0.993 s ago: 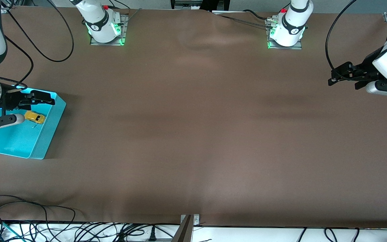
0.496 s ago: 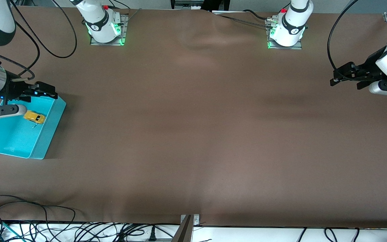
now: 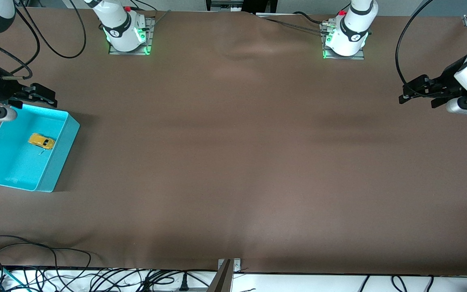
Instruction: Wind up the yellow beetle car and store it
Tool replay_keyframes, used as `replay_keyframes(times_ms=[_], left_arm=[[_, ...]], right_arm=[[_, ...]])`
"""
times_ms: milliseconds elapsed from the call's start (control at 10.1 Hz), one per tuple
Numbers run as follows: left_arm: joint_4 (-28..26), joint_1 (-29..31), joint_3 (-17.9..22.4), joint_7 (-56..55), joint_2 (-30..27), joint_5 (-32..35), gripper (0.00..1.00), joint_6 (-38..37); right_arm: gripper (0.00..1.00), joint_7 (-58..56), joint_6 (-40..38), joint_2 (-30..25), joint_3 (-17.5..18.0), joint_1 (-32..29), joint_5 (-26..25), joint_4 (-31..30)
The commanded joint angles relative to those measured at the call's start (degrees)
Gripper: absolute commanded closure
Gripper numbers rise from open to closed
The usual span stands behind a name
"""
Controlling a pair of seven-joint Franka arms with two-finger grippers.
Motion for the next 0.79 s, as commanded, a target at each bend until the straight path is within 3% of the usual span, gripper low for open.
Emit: replay_keyframes(times_ms=[0, 695], left_arm=[[1.52, 0.46, -0.10, 0.02, 0.52, -1.72, 0.00, -0.87], [1.96, 0.46, -0.02, 0.20, 0.52, -1.72, 0.00, -0.87]], right_arm=[[0.00, 6.86, 0.81, -2.99, -3.78, 3.66, -0.10, -3.12], [0.00, 8.75, 1.07, -4.31, -3.79, 4.28, -0.10, -3.74]])
